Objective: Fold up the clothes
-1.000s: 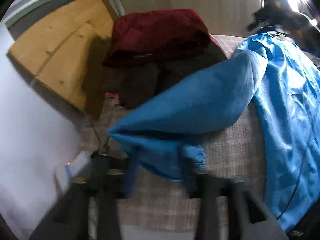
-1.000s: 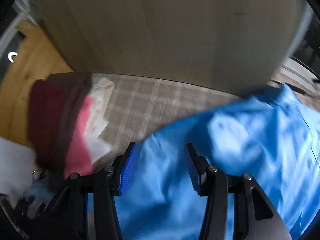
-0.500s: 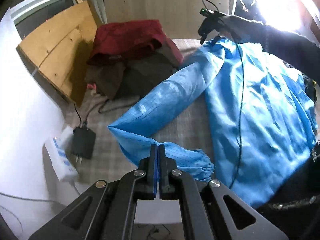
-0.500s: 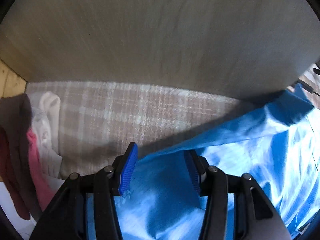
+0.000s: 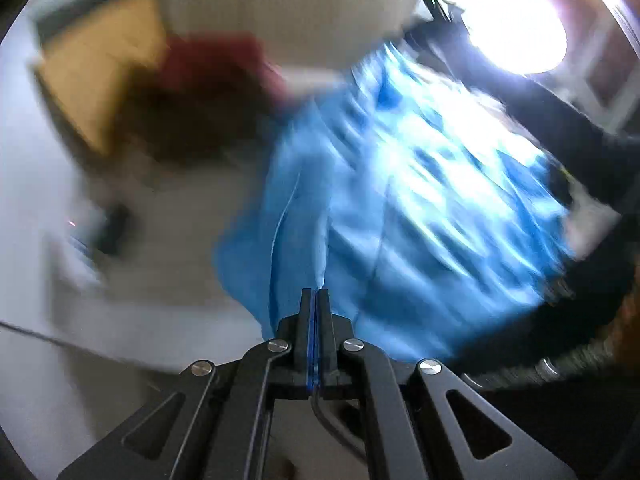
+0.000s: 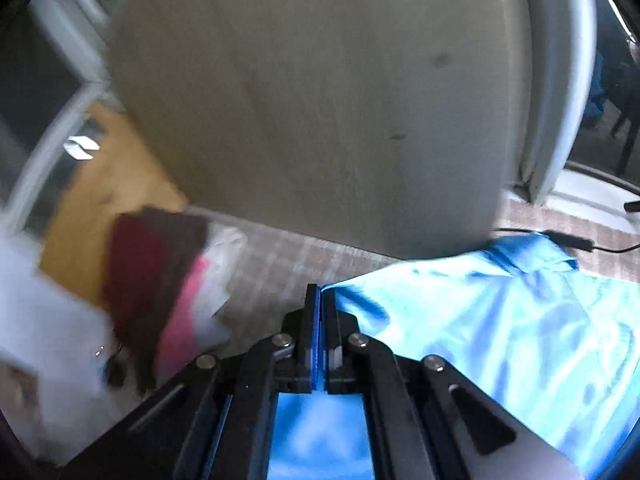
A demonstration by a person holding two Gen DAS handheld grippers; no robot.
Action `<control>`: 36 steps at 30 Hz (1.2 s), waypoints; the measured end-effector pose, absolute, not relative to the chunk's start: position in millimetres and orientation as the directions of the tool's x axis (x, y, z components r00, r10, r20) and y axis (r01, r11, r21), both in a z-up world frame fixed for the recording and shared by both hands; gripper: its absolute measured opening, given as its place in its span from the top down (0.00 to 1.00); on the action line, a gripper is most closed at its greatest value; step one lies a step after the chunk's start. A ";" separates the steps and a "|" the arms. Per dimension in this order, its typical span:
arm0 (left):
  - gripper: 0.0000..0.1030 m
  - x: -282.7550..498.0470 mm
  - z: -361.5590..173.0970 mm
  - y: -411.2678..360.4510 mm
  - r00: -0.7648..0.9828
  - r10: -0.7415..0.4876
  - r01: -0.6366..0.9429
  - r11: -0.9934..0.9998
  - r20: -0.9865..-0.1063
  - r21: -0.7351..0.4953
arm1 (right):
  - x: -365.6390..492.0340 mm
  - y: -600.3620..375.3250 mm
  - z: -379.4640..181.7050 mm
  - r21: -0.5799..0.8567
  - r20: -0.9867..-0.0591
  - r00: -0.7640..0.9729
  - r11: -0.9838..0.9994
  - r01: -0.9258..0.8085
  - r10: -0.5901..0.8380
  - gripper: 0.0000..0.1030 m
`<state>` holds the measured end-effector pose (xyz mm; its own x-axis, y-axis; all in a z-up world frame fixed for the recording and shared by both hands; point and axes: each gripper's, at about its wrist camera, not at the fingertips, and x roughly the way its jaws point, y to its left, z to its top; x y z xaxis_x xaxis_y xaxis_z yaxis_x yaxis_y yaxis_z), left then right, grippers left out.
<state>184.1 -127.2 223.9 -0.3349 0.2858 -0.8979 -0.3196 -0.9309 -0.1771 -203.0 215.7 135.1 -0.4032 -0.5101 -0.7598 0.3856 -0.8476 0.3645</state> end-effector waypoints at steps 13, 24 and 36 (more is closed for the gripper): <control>0.82 218.0 152.2 -78.9 -0.210 0.265 -0.240 -0.947 -0.941 -0.213 | -111.2 271.0 124.0 -0.060 -0.867 -0.484 -0.938 0.342 -0.121 0.93; 0.67 253.1 130.4 -65.0 -0.273 0.304 -0.118 -0.952 -0.913 -0.282 | -26.6 93.3 118.7 0.009 -0.901 -0.246 -0.584 0.812 -0.356 0.52; 0.80 246.0 103.2 -62.4 -0.306 0.382 -0.133 -0.924 -0.872 -0.358 | -33.9 11.3 53.9 -0.287 -0.937 -0.338 -0.361 0.888 -0.087 0.99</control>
<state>246.0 -62.4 103.2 -0.3060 0.3816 -0.8722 -0.1326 -0.9243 -0.3579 -33.9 11.3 53.9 -0.3381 -0.0872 -0.9371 0.8876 -0.3605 -0.2867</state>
